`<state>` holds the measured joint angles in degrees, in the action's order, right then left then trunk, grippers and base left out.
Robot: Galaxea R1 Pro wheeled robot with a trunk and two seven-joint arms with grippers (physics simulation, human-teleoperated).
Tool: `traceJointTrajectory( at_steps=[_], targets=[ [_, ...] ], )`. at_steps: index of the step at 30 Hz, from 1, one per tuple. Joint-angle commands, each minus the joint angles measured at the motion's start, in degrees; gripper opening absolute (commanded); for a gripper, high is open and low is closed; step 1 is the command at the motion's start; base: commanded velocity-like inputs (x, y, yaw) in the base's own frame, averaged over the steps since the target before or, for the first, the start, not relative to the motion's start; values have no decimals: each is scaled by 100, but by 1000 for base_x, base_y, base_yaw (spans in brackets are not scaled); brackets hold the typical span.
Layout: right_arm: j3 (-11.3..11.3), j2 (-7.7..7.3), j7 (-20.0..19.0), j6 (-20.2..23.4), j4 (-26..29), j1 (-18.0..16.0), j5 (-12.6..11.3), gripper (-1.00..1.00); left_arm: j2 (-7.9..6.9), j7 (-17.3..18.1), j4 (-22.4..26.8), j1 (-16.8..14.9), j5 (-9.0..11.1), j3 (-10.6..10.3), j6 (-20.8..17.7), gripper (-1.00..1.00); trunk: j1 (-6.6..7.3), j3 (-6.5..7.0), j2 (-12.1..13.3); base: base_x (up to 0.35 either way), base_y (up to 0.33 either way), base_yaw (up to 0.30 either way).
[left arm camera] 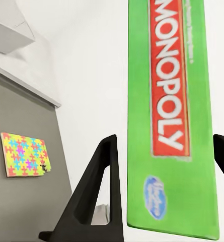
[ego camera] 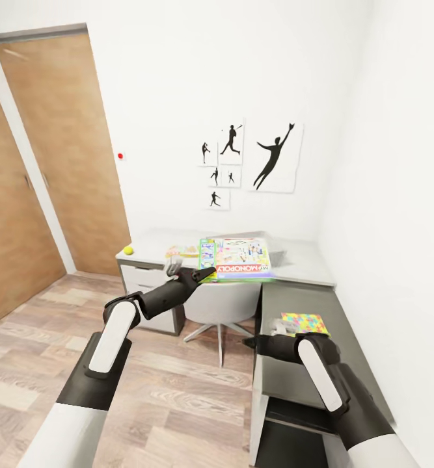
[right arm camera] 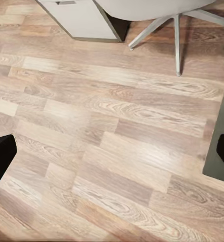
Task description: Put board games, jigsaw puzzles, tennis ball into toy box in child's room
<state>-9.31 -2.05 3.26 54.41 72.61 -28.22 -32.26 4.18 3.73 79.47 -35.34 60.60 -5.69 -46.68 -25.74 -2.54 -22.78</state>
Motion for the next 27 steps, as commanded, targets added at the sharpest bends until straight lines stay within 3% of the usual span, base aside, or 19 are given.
traceJointTrajectory(
  at_steps=[1,17,27],
  targets=[
    [-9,-6,34,17,8,-3,-35,100,4,32,-1,-7,0,7,-22,-100,-4,-10,-14,0,0,273],
    [-9,-6,34,17,8,1,-34,100,4,26,-4,-8,-5,7,-15,-100,-4,39,-14,17,0,273],
    [-9,-9,34,17,8,1,-35,100,4,31,-5,-8,-5,0,1,-100,-4,53,-14,238,0,182]
  ],
)
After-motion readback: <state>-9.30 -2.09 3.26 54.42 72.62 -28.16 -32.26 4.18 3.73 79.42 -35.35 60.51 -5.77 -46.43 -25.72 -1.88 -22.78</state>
